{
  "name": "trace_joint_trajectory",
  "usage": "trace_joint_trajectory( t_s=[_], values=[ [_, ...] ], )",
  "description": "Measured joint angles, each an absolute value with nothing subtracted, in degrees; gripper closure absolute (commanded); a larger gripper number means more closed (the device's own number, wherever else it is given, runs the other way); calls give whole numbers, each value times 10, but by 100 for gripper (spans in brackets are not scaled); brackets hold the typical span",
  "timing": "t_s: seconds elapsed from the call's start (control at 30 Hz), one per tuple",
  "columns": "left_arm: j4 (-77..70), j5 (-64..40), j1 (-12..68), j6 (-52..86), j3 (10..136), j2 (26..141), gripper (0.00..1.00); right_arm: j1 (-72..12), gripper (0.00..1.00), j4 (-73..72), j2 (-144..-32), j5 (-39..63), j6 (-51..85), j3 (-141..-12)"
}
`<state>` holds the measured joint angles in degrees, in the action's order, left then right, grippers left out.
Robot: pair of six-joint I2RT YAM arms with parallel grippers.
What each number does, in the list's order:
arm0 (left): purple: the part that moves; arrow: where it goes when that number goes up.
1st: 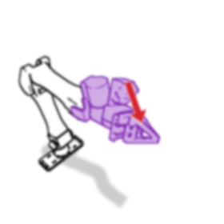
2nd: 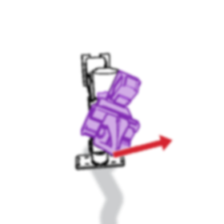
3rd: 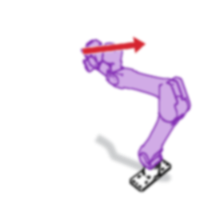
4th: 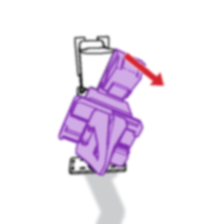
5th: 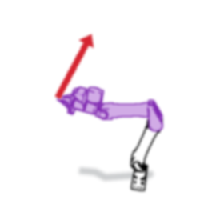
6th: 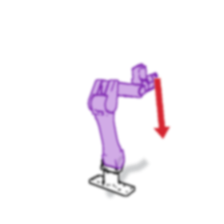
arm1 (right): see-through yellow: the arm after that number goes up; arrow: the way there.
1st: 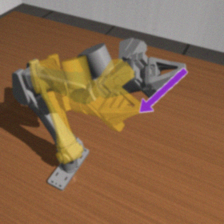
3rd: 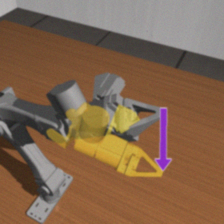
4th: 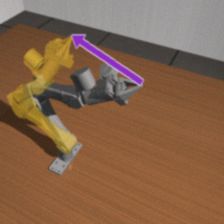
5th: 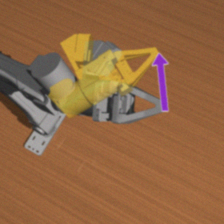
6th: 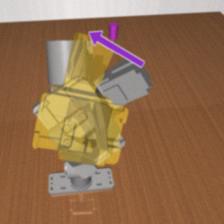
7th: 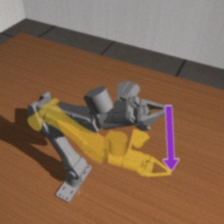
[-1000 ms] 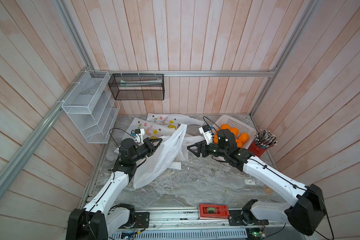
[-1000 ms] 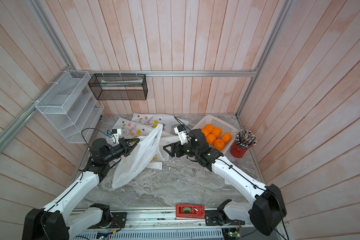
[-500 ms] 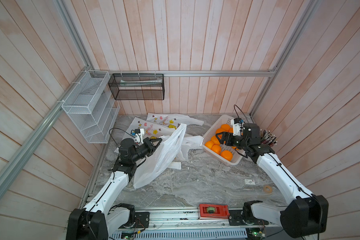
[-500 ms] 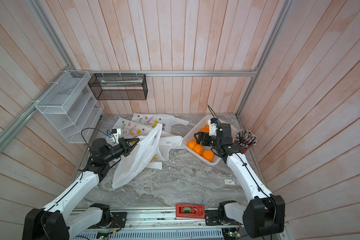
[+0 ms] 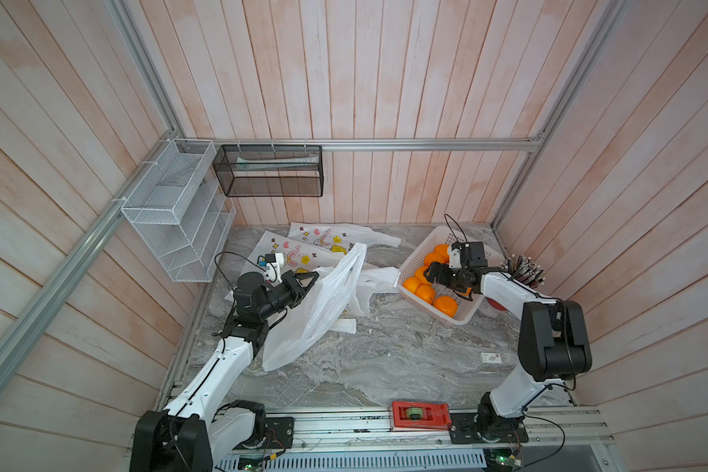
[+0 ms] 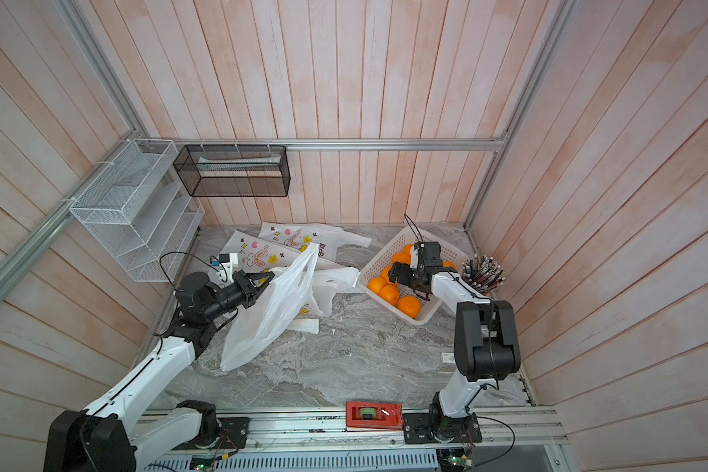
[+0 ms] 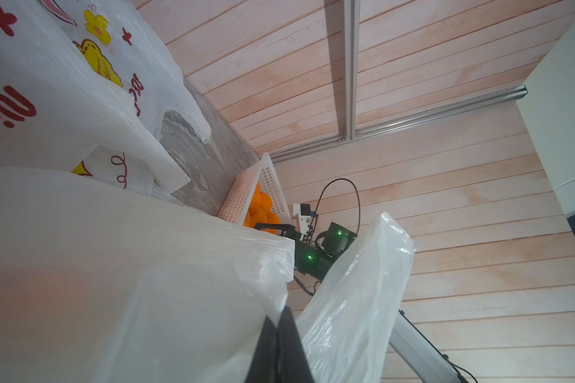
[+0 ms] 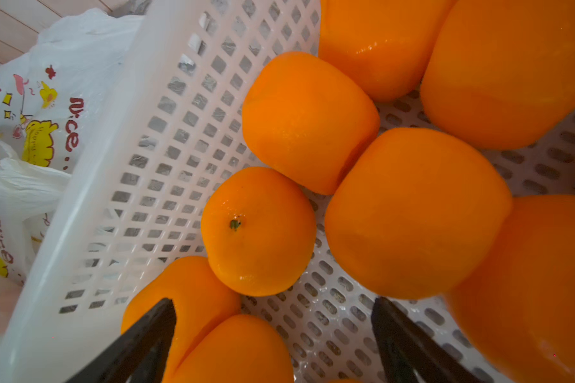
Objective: Place the oranges into plastic bags & tie knots
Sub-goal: Move the basket to the center of the board.
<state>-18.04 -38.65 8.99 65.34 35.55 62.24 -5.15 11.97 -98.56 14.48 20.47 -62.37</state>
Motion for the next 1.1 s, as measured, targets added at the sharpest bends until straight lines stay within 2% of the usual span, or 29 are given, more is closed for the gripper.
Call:
trace_joint_trajectory(
  t_s=[0.53, 0.93, 1.1],
  values=[
    [-180, -387, 90, 651, 356, 626, 100, -69, 5, 58, -1089, 153, 251, -669],
    [-180, -387, 90, 651, 356, 631, 100, -72, 6, 5, -1093, 162, 271, -672],
    [-180, -387, 90, 651, 356, 637, 100, -78, 10, -2, -1103, 155, 286, -687]
  ],
)
